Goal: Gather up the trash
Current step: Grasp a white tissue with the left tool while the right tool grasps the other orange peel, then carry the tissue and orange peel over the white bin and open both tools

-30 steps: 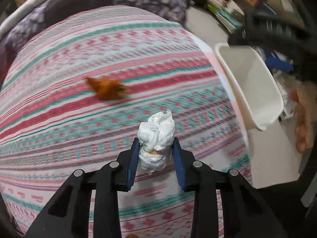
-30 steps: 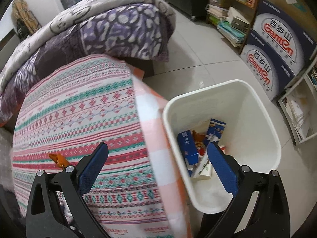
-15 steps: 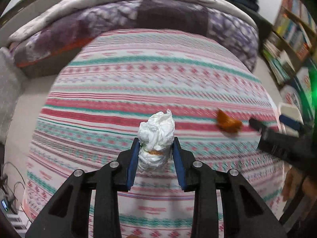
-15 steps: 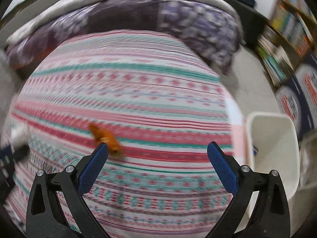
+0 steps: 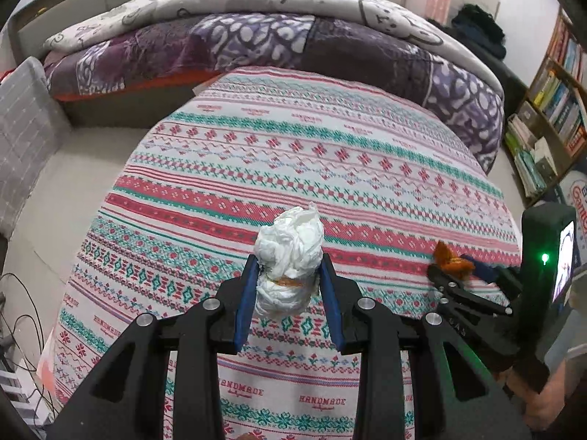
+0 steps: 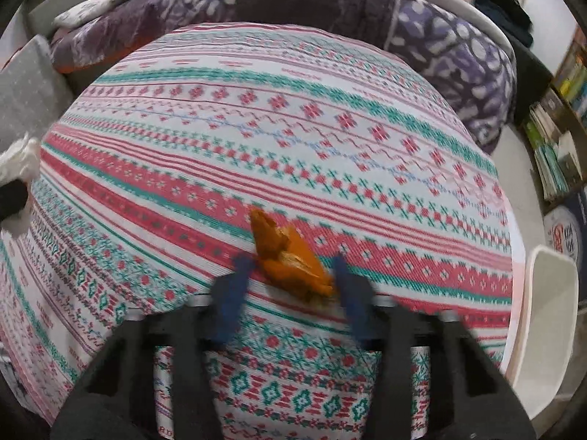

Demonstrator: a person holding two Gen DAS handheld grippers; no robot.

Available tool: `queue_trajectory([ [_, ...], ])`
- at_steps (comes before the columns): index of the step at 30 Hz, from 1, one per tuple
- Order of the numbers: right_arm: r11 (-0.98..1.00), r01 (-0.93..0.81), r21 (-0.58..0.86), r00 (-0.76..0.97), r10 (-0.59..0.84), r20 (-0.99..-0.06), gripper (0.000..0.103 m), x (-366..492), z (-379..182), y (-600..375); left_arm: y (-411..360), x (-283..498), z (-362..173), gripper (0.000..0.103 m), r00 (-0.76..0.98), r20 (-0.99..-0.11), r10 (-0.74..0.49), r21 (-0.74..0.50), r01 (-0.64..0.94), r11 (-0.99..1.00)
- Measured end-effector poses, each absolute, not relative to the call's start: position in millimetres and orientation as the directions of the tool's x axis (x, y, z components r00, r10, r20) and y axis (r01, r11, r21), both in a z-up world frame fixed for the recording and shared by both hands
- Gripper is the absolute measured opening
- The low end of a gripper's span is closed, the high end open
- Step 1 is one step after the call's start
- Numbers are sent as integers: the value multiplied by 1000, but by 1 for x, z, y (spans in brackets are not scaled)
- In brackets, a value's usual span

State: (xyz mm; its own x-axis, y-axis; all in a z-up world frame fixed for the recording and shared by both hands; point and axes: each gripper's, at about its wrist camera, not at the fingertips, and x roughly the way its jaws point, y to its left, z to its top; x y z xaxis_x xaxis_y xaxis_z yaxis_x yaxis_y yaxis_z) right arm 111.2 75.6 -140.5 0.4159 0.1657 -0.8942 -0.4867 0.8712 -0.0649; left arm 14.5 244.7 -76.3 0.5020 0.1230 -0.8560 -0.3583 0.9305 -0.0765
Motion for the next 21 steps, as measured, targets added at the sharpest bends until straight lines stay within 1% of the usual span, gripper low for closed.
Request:
queue_trajectory([
  [2,860,-502,-85,429,163,-889,23,107,-140,83,248,14,-74,33,513,-849,131,-82,-371,925],
  [5,857,-509,-86,442,174,-880,22,99,-138,89,253,13,-68,33,531,-833,154,-84,-397,914],
  [13,864,-501,-44,529,265,-806,21,76,-93,86,260,5,-40,33,603,-753,264,-64,-467,882],
  [21,895,-446,6,605,306,-735,21,67,-57,69,257,-2,-19,33,646,-685,338,-44,-500,865],
])
